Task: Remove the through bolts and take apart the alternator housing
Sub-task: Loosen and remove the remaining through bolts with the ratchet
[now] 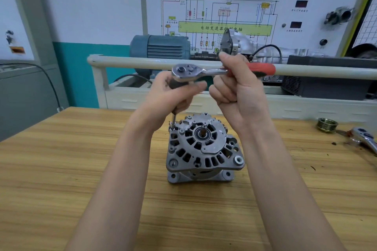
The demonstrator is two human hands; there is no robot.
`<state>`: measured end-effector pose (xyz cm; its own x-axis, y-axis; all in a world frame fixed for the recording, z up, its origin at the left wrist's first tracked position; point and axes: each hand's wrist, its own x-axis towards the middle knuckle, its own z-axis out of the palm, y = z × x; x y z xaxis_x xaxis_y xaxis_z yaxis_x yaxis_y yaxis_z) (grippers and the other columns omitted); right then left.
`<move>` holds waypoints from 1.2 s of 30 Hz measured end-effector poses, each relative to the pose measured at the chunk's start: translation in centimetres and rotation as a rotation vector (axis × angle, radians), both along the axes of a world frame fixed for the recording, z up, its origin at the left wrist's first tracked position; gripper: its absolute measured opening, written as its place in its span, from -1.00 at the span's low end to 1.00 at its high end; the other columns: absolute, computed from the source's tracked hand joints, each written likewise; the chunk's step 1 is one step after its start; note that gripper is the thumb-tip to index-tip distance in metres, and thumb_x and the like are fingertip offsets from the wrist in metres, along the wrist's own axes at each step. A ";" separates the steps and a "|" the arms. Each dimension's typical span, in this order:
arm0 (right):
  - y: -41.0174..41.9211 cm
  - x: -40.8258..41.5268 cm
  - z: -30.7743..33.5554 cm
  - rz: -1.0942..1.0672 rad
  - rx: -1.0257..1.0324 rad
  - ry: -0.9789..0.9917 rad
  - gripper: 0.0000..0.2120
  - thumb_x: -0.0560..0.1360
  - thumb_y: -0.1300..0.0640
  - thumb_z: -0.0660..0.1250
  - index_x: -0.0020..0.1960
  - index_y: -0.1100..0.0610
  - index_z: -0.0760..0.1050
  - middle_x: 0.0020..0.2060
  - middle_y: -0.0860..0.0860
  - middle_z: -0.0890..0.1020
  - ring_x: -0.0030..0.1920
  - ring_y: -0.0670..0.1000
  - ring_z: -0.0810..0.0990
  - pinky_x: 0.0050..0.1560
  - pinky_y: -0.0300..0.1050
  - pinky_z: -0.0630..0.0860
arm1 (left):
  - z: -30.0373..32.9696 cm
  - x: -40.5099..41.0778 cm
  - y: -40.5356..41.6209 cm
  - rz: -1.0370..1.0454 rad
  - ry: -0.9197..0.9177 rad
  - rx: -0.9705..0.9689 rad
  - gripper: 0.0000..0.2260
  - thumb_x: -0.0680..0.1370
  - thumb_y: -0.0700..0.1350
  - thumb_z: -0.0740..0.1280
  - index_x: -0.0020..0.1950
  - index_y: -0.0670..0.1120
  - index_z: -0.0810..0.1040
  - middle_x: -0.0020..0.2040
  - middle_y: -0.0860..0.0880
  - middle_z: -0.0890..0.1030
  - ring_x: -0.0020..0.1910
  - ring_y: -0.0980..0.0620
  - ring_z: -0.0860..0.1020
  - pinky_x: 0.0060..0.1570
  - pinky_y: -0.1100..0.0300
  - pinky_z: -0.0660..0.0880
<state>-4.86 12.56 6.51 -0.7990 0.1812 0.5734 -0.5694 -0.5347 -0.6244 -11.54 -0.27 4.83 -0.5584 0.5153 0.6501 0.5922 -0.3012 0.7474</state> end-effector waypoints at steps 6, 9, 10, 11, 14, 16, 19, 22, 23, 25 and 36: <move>-0.6 0.3 -0.3 -0.152 0.260 0.144 -0.70 0.45 0.28 0.33 -0.29 0.12 0.23 -0.62 -0.12 0.27 -0.62 -0.12 0.11 -0.54 -0.26 0.12 | 0.2 -0.1 0.8 0.254 -0.165 0.239 -0.72 0.49 -0.23 0.34 -0.40 -0.06 0.39 -0.54 0.04 0.33 -0.54 0.08 0.22 -0.51 0.23 0.17; -0.3 0.3 -0.1 -0.063 0.188 0.121 -0.68 0.51 0.28 0.29 -0.32 0.11 0.22 -0.65 -0.14 0.24 -0.65 -0.15 0.12 -0.57 -0.30 0.13 | 0.1 -0.4 0.1 0.175 -0.086 0.114 -0.74 0.46 -0.14 0.39 -0.40 -0.04 0.42 -0.52 0.02 0.33 -0.53 0.04 0.25 -0.52 0.22 0.21; -0.2 0.2 -0.1 -0.024 0.144 0.098 -0.67 0.53 0.26 0.28 -0.32 0.11 0.21 -0.66 -0.14 0.22 -0.65 -0.15 0.11 -0.58 -0.30 0.13 | 0.1 -0.6 -0.4 0.122 -0.024 0.022 -0.74 0.44 -0.09 0.41 -0.41 -0.02 0.43 -0.52 0.02 0.35 -0.53 0.03 0.27 -0.52 0.22 0.25; -0.1 0.2 0.0 0.014 0.107 0.069 -0.69 0.53 0.23 0.28 -0.31 0.12 0.21 -0.67 -0.14 0.20 -0.65 -0.16 0.11 -0.59 -0.30 0.12 | 0.1 -0.6 -0.9 0.076 0.040 -0.072 -0.73 0.41 -0.04 0.43 -0.43 -0.02 0.44 -0.52 0.01 0.36 -0.53 0.01 0.31 -0.50 0.21 0.28; 0.0 0.0 0.1 0.080 0.040 -0.023 -0.72 0.53 0.14 0.26 -0.34 0.14 0.34 -0.68 -0.12 0.17 -0.66 -0.15 0.11 -0.61 -0.30 0.09 | 0.0 -0.5 -1.6 -0.002 0.127 -0.209 -0.72 0.36 0.02 0.43 -0.44 -0.06 0.43 -0.53 -0.03 0.35 -0.53 -0.03 0.31 -0.48 0.19 0.28; -0.2 -0.1 0.1 0.076 0.001 -0.069 -0.66 0.58 0.14 0.23 -0.37 0.13 0.38 -0.68 -0.11 0.16 -0.67 -0.15 0.10 -0.63 -0.30 0.10 | 0.0 -0.3 -1.5 -0.015 0.122 -0.214 -0.71 0.36 0.00 0.43 -0.45 -0.03 0.40 -0.52 -0.02 0.32 -0.54 -0.02 0.28 -0.49 0.19 0.25; -0.6 0.0 0.0 0.019 -0.018 -0.032 -0.68 0.59 0.20 0.22 -0.32 0.13 0.27 -0.68 -0.11 0.16 -0.67 -0.14 0.10 -0.63 -0.30 0.11 | 0.2 -0.1 -0.9 0.012 0.052 -0.097 -0.68 0.43 -0.08 0.41 -0.47 0.01 0.38 -0.54 0.03 0.29 -0.54 0.03 0.21 -0.51 0.21 0.18; -1.4 0.1 -0.3 -0.112 0.080 0.095 -0.66 0.54 0.31 0.29 -0.31 0.10 0.21 -0.65 -0.13 0.24 -0.65 -0.13 0.13 -0.58 -0.28 0.11 | 0.4 0.0 0.0 0.145 -0.138 0.130 -0.66 0.52 -0.20 0.34 -0.44 0.03 0.41 -0.54 0.07 0.28 -0.54 0.09 0.18 -0.51 0.23 0.13; -1.8 0.2 -0.5 -0.178 0.131 0.131 -0.66 0.51 0.32 0.32 -0.30 0.10 0.23 -0.63 -0.13 0.28 -0.63 -0.13 0.15 -0.56 -0.27 0.13 | 0.5 0.1 0.3 0.209 -0.190 0.198 -0.66 0.54 -0.22 0.33 -0.42 0.00 0.40 -0.54 0.08 0.29 -0.54 0.10 0.18 -0.50 0.23 0.13; -2.4 0.3 -0.6 -0.296 0.221 0.171 -0.70 0.44 0.29 0.39 -0.31 0.07 0.30 -0.58 -0.15 0.37 -0.60 -0.16 0.24 -0.51 -0.26 0.20 | 0.7 0.2 0.8 0.319 -0.243 0.287 -0.68 0.54 -0.21 0.33 -0.40 -0.03 0.37 -0.56 0.09 0.29 -0.55 0.12 0.20 -0.51 0.23 0.15; -2.3 0.0 0.5 -0.065 -0.004 -0.007 -0.72 0.56 0.24 0.27 -0.30 0.12 0.32 -0.65 -0.11 0.22 -0.65 -0.14 0.14 -0.58 -0.29 0.13 | -0.5 -0.3 -1.6 0.093 -0.062 -0.075 -0.70 0.35 -0.02 0.44 -0.49 -0.01 0.37 -0.55 0.02 0.34 -0.51 -0.02 0.34 -0.38 0.16 0.30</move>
